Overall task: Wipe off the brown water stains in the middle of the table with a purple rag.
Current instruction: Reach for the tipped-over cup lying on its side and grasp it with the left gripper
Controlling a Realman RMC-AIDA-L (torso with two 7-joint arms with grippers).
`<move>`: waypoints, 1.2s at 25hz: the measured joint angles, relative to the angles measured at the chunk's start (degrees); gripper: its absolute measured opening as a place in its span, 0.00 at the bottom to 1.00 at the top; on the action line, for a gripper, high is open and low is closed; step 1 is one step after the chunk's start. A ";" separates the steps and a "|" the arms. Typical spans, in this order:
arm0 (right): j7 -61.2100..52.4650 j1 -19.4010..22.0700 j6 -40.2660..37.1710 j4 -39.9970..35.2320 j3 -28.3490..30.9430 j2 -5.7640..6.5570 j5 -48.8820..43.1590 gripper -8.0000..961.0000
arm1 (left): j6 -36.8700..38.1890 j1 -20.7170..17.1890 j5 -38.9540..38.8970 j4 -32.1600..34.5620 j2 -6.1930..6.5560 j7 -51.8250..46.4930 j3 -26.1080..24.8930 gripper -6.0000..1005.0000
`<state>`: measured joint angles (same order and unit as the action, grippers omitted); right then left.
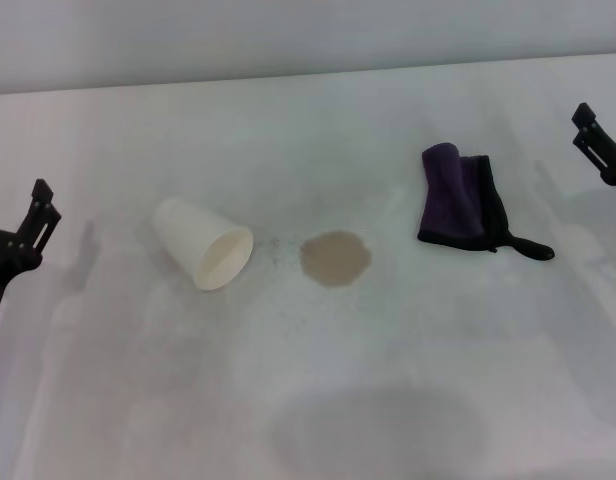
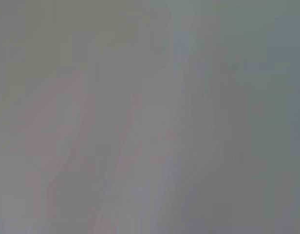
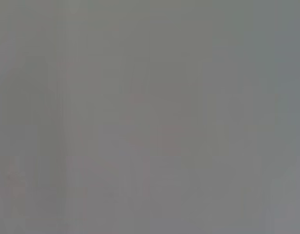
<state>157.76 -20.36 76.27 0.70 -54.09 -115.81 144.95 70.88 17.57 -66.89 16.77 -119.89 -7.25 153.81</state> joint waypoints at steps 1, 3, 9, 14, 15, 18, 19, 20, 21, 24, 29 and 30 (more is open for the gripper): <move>0.00 -0.09 -0.06 -0.12 0.02 0.06 0.06 0.91 | 0.01 0.15 0.01 0.08 0.00 0.00 0.00 0.88; 0.00 -0.44 -0.17 -0.30 0.05 0.14 0.06 0.91 | 0.02 0.25 -0.03 0.44 0.00 -0.01 0.01 0.88; -0.06 -0.54 -1.01 -0.79 1.27 0.12 0.18 0.91 | 0.34 0.30 1.03 0.79 0.17 -0.22 -0.01 0.87; -0.29 -0.65 -1.15 -1.75 1.48 0.10 0.24 0.91 | 2.48 0.96 3.60 0.09 0.81 -3.54 -0.02 0.87; -0.29 -0.73 -1.43 -1.94 1.48 0.09 0.25 0.91 | 2.69 1.71 5.06 -1.00 1.05 -5.92 -0.06 0.87; -0.25 -0.96 -1.96 -2.26 1.47 0.07 0.25 0.91 | 3.45 4.67 9.28 -5.76 1.66 -14.79 -0.18 0.87; -0.23 -1.12 -2.20 -2.28 1.47 0.07 0.25 0.91 | 4.27 6.45 11.66 -9.21 2.14 -21.10 -0.19 0.87; -0.19 -1.30 -2.38 -2.29 1.46 0.06 0.25 0.91 | 4.27 6.45 11.66 -9.21 2.14 -21.10 -0.19 0.87; -0.17 -1.58 -2.63 -2.29 1.46 0.05 0.25 0.91 | 6.32 9.60 15.96 -15.72 3.57 -33.66 -0.13 0.87; -0.15 -2.42 -3.50 -2.29 1.45 -0.01 0.25 0.91 | 9.10 12.47 20.35 -22.36 5.21 -44.96 -0.13 0.87; -0.36 -3.29 -5.54 -2.27 1.44 -0.21 0.24 0.91 | 15.60 17.76 25.24 -35.55 7.26 -58.40 3.64 0.87; -0.37 -3.43 -5.90 -2.23 1.45 -0.24 0.24 0.91 | 16.54 18.66 25.43 -37.76 7.67 -60.93 5.85 0.87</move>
<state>157.40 -23.79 70.37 -1.53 -52.65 -116.05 145.20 87.43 36.23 -41.47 -20.99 -112.21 -68.18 159.66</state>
